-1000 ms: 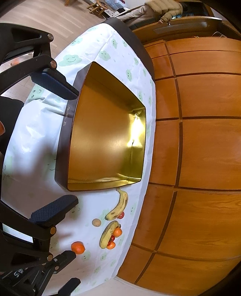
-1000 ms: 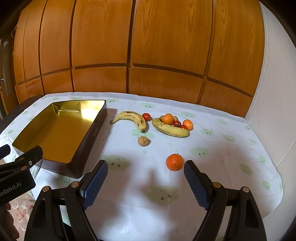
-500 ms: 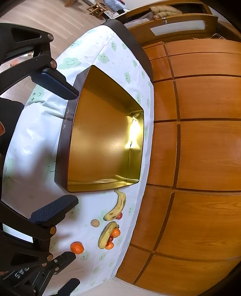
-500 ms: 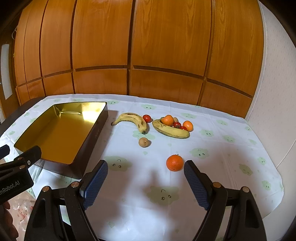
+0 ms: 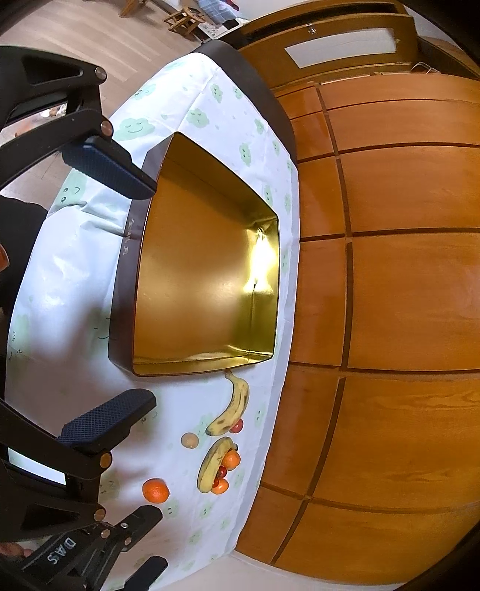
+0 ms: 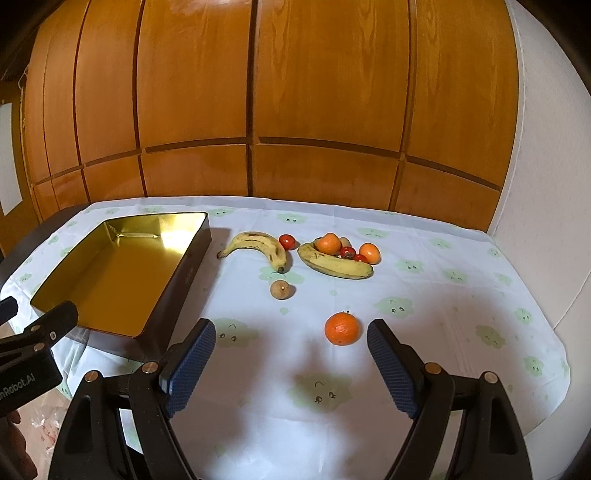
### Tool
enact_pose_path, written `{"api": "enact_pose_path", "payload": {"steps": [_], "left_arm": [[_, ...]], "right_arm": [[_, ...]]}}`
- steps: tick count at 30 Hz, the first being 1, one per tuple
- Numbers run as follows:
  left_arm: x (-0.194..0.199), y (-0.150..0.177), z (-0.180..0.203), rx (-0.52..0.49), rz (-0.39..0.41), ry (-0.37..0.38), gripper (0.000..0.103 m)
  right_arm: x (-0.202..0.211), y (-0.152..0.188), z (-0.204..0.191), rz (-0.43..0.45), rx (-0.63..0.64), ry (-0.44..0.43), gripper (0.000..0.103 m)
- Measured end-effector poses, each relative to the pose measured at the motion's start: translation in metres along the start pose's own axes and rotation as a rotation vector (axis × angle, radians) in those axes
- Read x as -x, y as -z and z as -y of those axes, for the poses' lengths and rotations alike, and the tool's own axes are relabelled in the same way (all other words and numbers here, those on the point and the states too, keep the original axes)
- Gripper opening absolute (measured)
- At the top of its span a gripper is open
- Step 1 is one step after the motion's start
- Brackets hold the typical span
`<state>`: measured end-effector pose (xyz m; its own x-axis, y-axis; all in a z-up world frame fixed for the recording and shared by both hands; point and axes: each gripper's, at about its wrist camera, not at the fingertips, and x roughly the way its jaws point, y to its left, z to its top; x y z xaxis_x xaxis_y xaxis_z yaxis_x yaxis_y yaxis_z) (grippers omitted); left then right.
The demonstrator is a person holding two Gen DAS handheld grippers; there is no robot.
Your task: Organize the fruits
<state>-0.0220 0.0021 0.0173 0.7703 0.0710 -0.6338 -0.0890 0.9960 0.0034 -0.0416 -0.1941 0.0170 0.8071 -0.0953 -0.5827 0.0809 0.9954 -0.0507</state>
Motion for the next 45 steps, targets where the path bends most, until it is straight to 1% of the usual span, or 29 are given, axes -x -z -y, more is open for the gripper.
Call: {"api": "enact_pose_path", "payload": {"steps": [7, 16, 20, 23, 25, 29, 32, 35, 38, 40, 45], "left_arm": [[-0.001, 0.0, 0.006, -0.015, -0.011, 0.019, 0.103], [-0.002, -0.002, 0.025, -0.067, -0.016, 0.049, 0.103], [-0.004, -0.004, 0.036, -0.087, -0.019, 0.082, 0.103], [-0.007, -0.005, 0.045, -0.099, -0.038, 0.131, 0.103], [-0.01, -0.006, 0.053, -0.111, -0.06, 0.186, 0.103], [-0.014, -0.006, 0.073, -0.142, -0.111, 0.328, 0.103], [-0.014, -0.007, 0.093, -0.201, -0.111, 0.371, 0.103], [-0.014, -0.009, 0.109, -0.225, -0.118, 0.397, 0.103], [-0.015, -0.01, 0.116, -0.232, -0.119, 0.397, 0.103], [-0.013, -0.009, 0.117, -0.24, -0.114, 0.384, 0.103], [-0.016, -0.011, 0.109, -0.251, -0.111, 0.355, 0.103]], "right_arm": [[-0.002, -0.001, 0.013, 0.004, -0.026, 0.005, 0.086], [-0.005, -0.002, 0.036, 0.003, -0.062, 0.016, 0.086], [-0.006, -0.001, 0.047, -0.002, -0.07, 0.027, 0.086], [-0.008, 0.0, 0.056, -0.011, -0.08, 0.036, 0.086], [-0.011, 0.0, 0.063, -0.02, -0.091, 0.043, 0.086], [-0.016, 0.001, 0.083, -0.04, -0.125, 0.062, 0.086], [-0.018, 0.001, 0.097, -0.052, -0.155, 0.092, 0.086], [-0.02, 0.003, 0.103, -0.057, -0.16, 0.109, 0.086], [-0.022, 0.006, 0.104, -0.07, -0.156, 0.105, 0.086], [-0.025, 0.009, 0.101, -0.081, -0.148, 0.103, 0.086], [-0.029, 0.009, 0.099, -0.095, -0.143, 0.097, 0.086]]}}
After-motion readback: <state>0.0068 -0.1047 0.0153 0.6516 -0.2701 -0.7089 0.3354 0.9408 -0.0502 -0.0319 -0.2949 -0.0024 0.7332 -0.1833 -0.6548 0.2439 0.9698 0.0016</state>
